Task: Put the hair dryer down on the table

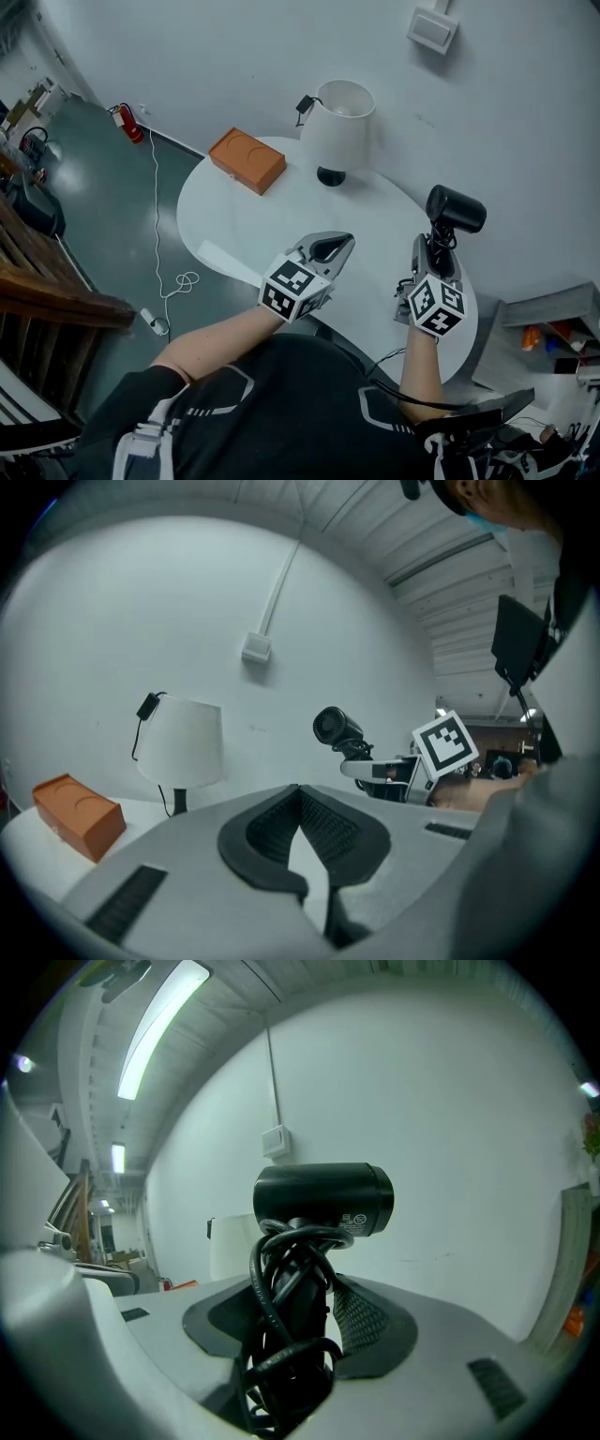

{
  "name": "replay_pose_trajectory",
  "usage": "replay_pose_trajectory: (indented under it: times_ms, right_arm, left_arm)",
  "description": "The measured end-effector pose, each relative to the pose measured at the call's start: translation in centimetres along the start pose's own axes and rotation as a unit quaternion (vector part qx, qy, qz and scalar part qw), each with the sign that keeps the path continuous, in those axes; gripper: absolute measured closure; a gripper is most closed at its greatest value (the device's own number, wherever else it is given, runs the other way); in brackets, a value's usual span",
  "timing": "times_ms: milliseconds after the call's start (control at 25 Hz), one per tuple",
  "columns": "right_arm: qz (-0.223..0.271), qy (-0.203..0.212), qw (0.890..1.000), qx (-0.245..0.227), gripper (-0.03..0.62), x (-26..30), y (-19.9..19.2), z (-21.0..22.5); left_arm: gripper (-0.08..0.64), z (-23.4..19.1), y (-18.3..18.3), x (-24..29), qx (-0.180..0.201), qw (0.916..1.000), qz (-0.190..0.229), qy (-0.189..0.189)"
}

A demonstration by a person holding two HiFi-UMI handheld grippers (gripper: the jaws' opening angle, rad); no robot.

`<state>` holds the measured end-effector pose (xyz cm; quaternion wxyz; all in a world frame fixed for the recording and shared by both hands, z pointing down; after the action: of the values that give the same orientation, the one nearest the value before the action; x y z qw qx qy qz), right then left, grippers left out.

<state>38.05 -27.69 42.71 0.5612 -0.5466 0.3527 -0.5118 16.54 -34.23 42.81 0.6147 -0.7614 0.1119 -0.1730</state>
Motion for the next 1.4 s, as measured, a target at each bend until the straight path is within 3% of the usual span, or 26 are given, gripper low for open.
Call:
replay_pose_trajectory:
  times_ms: [120, 600, 920, 1120, 1400]
  right_arm:
    - [-0.014, 0.002, 1.0, 0.003, 0.348, 1.5, -0.8, 1.0]
    - [-0.06, 0.019, 0.998, 0.011, 0.348, 6.7, -3.9, 4.0]
    - [-0.106, 0.033, 0.994, 0.019, 0.348, 10.7, -7.3, 5.7]
    - [-0.129, 0.039, 0.991, 0.02, 0.348, 12.6, -9.2, 6.5]
    - [-0.168, 0.039, 0.985, 0.02, 0.348, 15.8, -12.2, 7.6]
  left_arm:
    - [0.554, -0.6, -0.4, 0.6, -0.015, 0.9998, -0.004, 0.012]
    - [0.554, -0.5, -1.5, 3.6, 0.029, 0.9986, -0.039, 0.021]
    - [0.554, -1.4, -1.8, 4.3, 0.018, 0.9975, -0.039, 0.056]
    - [0.555, -2.0, -1.9, 4.7, -0.014, 0.9967, -0.033, 0.073]
    - [0.554, -1.8, -3.2, 5.8, 0.008, 0.9953, -0.058, 0.077]
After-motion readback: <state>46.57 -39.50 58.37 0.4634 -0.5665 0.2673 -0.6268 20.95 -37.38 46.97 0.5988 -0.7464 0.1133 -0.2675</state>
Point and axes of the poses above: the fingertips, and each gripper's own axes: x forward along the fingers, z to its right, y out of its top, the point moved 6 cm from there along -x, backward along the fingers, and after that the axes turned 4 degrees about z, right-handed, at the moved point
